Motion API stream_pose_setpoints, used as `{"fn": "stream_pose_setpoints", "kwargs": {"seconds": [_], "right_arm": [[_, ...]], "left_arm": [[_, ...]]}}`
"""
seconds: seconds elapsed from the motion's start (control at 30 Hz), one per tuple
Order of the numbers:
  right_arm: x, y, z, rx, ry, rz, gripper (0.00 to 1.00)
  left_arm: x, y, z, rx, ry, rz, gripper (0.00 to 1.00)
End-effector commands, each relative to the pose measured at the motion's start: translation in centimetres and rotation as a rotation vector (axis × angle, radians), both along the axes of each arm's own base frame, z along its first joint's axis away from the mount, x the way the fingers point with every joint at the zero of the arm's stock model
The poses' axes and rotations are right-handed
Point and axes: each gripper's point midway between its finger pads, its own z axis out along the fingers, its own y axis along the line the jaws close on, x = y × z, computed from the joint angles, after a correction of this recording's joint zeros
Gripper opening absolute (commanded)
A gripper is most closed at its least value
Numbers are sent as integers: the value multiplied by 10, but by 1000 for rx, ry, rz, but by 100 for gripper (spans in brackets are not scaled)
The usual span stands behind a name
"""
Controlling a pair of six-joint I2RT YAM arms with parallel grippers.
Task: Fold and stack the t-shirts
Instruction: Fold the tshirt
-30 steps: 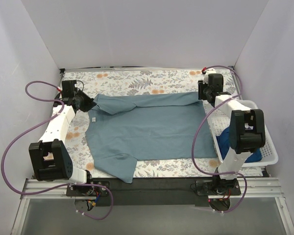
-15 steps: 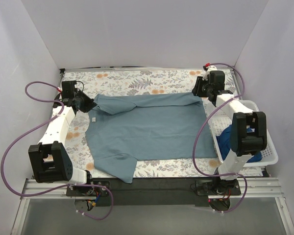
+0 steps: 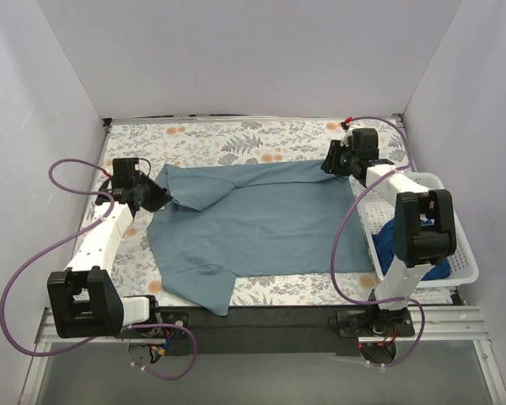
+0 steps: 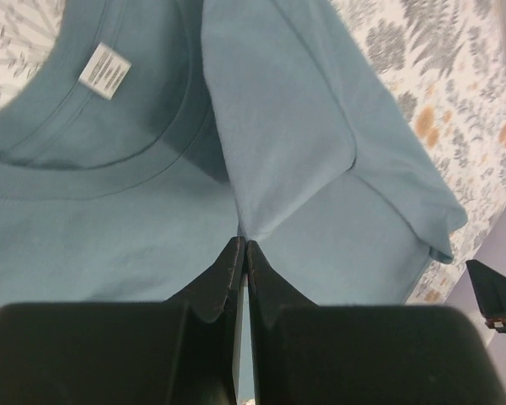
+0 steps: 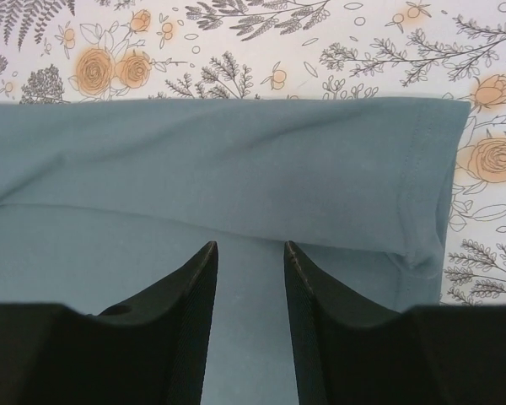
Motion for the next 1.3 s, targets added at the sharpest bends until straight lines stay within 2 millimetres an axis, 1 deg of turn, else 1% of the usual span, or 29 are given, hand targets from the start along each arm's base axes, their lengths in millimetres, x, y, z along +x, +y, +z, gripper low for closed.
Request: {"fn": "stream_pose_setpoints", "kwargs": {"seconds": [0.0,0.03,0.13,0.17,0.23,0.27,0.37,0.4,0.43,0.5,0.6,0.63,0.73,0.77,0.8,0.83,0.93,1.03,1.07,1.17,1.2,1.27], "right_arm": [[-2,11,5,31,-11,29,43],[-3,11,2,30,-6,33,44],[-4,17,2,27,-8,50,44],[-5,17,0,24,-5,54,44],[-6,19,-3,21,0,60,45],[-6,20,-4,20,4,61,45],[-7,20,-10,17,14,63,45],[-8,20,-11,17,15,65,45],[-8,21,-13,16,20,68,45],[-9,22,-16,18,27,71,45],[-10,26,-17,24,30,82,45],[-10,27,-17,27,31,85,45],[-11,30,-14,36,25,100,45],[-10,30,-12,38,21,101,45],[-11,30,-11,37,17,102,45],[-11,30,-9,37,14,105,45],[-11,31,-7,41,12,106,45],[-11,33,-8,49,14,117,45],[-11,34,-8,53,15,120,45],[-13,35,-11,53,23,124,45],[-13,34,-13,50,25,125,45],[-13,34,-13,47,23,129,45]], "left_arm": [[-10,-1,-3,-9,0,32,0],[-14,-2,-11,-12,21,35,0],[-19,-1,-22,-15,44,60,0],[-24,-1,-30,-17,62,66,0],[-25,-2,-35,-27,62,74,0],[-29,-3,-42,-29,81,75,0],[-36,-4,-53,-35,109,80,0],[-42,-4,-59,-41,127,86,0],[-43,-5,-61,-49,128,89,0],[-45,-9,-59,-72,126,87,0],[-42,-12,-49,-85,108,79,0],[-35,-10,-36,-83,76,80,0],[-29,-10,-16,-81,42,83,0],[-28,-10,-13,-83,39,85,0],[-30,-12,-12,-95,44,81,0],[-32,-24,-10,-106,44,47,0],[-38,-32,-7,-138,48,47,0],[-45,-35,-14,-145,63,72,0],[-51,-35,-21,-145,76,78,0],[-57,-35,-31,-141,93,102,0],[-60,-36,-38,-139,108,106,0],[-63,-36,-45,-144,118,117,0]]}}
